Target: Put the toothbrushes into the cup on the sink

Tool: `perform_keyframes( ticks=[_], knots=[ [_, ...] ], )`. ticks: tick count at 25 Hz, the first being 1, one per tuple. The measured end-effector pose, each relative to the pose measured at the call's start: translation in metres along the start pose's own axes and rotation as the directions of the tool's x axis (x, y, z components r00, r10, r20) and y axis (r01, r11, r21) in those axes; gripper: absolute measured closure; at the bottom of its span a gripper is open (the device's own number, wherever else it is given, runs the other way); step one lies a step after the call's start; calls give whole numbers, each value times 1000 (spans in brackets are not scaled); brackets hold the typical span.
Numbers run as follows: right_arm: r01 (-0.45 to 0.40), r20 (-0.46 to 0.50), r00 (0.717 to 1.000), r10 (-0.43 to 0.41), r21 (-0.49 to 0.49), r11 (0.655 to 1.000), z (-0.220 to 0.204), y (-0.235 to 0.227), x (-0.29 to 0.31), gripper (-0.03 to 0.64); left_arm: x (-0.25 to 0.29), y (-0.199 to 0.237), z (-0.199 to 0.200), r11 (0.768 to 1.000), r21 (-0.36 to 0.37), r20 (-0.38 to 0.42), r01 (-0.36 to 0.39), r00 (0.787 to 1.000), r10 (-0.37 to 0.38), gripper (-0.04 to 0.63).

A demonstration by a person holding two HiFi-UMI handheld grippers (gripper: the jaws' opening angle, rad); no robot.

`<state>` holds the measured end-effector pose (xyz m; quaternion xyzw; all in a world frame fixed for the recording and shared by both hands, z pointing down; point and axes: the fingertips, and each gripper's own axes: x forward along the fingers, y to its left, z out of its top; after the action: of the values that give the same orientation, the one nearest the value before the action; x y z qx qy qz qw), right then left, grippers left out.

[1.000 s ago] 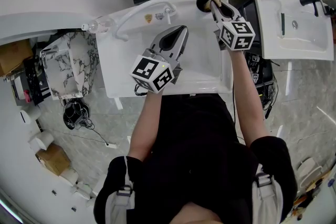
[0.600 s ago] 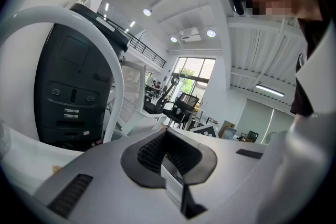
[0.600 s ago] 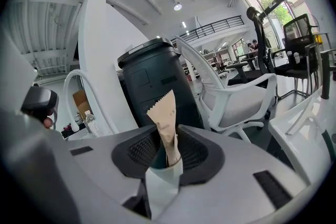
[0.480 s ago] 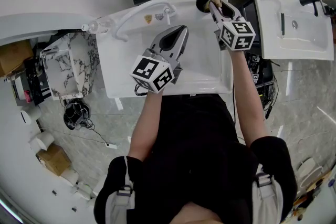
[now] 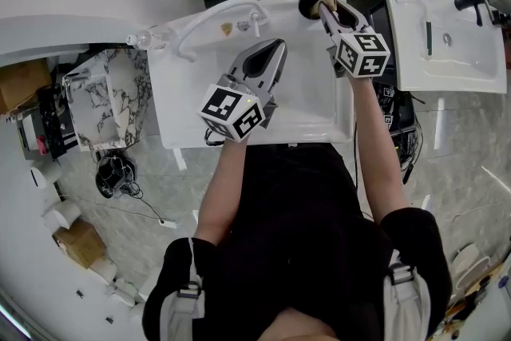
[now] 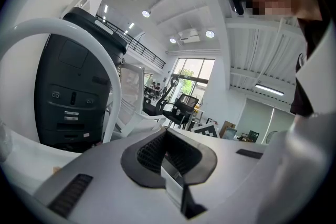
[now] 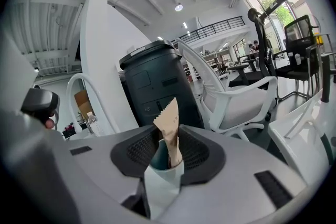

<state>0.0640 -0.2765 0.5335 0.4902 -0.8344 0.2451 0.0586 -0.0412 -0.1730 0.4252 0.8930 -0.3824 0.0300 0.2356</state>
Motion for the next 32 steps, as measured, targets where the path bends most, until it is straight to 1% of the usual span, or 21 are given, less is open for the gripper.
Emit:
perform_keyframes(
  ticks=[18, 32],
  knots=[
    [1, 24, 1000, 0, -26, 1000, 7, 7, -27, 497, -16, -26, 2, 999, 33, 31, 9, 999, -10, 586],
    [-28, 50, 998, 31, -64, 998, 15, 24, -55, 497, -26, -44, 5, 998, 55, 69, 15, 997, -19, 587]
  ],
)
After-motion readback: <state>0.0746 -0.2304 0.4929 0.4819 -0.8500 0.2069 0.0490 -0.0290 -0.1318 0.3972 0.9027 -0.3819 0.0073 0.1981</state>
